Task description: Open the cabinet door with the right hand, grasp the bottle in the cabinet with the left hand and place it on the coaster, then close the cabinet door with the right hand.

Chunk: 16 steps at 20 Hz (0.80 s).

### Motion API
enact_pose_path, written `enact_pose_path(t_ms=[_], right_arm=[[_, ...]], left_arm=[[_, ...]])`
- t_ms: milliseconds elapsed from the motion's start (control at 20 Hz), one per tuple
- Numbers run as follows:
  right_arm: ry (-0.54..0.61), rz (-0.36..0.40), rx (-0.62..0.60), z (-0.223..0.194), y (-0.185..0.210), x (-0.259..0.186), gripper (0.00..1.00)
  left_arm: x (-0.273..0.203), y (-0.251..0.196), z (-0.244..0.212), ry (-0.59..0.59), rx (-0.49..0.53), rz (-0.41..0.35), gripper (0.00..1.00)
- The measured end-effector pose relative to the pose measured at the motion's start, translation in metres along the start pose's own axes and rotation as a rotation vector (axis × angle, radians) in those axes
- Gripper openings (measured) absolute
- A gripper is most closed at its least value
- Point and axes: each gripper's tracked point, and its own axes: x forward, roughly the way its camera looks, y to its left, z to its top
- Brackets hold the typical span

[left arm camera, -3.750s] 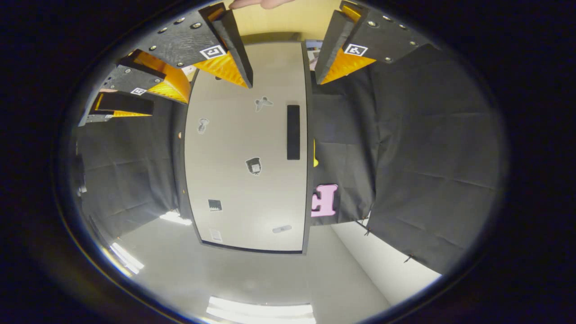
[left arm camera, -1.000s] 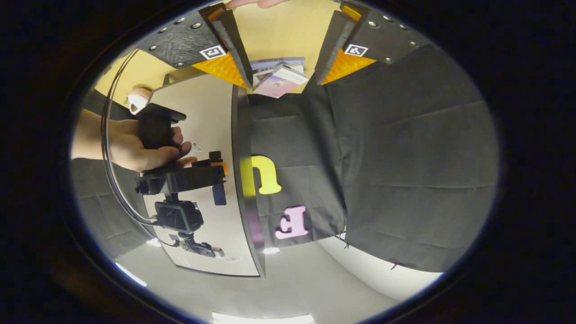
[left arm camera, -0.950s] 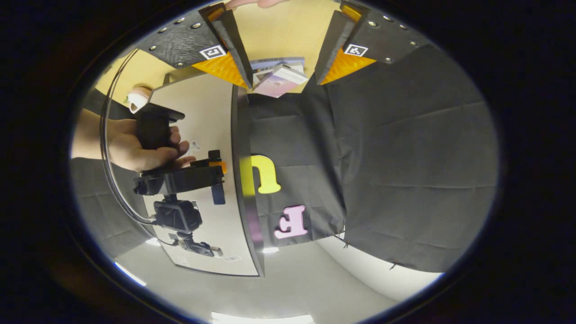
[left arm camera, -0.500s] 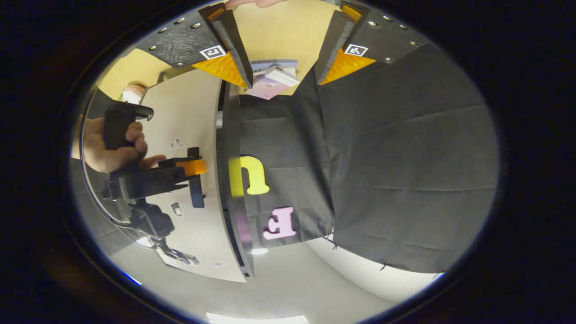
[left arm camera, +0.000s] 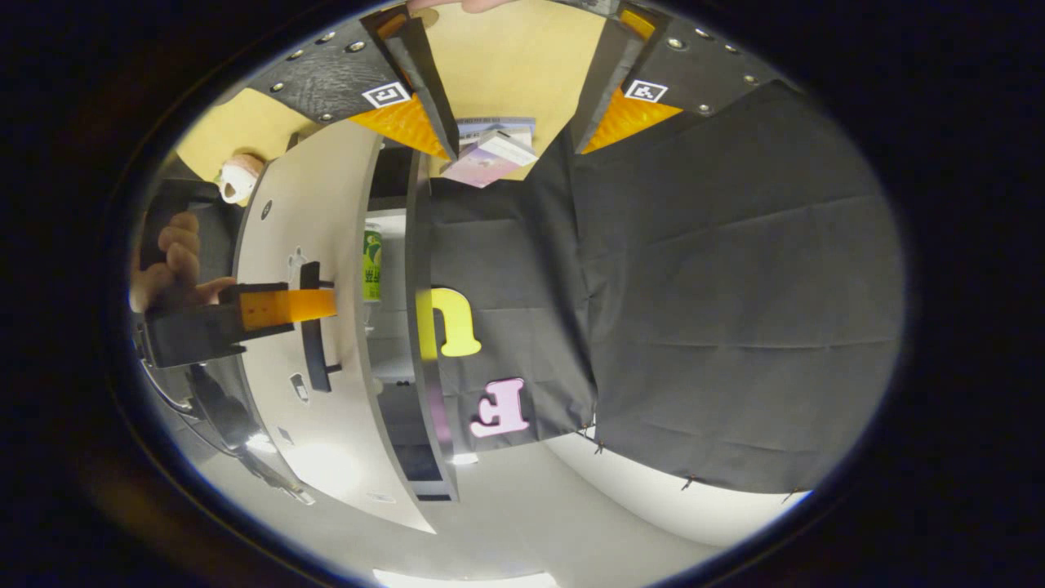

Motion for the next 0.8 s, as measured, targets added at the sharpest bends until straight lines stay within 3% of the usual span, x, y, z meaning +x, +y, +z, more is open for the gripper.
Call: enact_pose_path(t_ms=[300, 500, 650, 700, 750, 800], right_arm=[[0.007, 0.096, 0.0, -0.003, -0.007, -0.005, 0.24], [0.007, 0.157, 0.02, -0.004, -0.013, -0.009, 0.23], [0.01, 0.203, 0.029, -0.004, -0.017, -0.016, 0.23], [0.012, 0.216, 0.024, -0.005, -0.019, -0.017, 0.24], [0.016, 0.228, 0.017, -0.006, -0.02, -0.02, 0.23], [0.021, 0.238, 0.01, -0.005, -0.022, -0.024, 0.24]], left_arm=[[-0.012, -0.028, 0.008, -0.006, 0.012, -0.022, 0.84], [-0.016, -0.05, 0.013, -0.021, 0.039, -0.046, 0.75], [-0.008, -0.066, 0.015, -0.023, 0.029, -0.061, 0.84], [-0.005, -0.071, 0.016, -0.02, 0.024, -0.064, 0.75], [0.0, -0.075, 0.017, -0.017, 0.017, -0.068, 0.84], [0.005, -0.08, 0.017, -0.014, 0.01, -0.071, 0.84]])
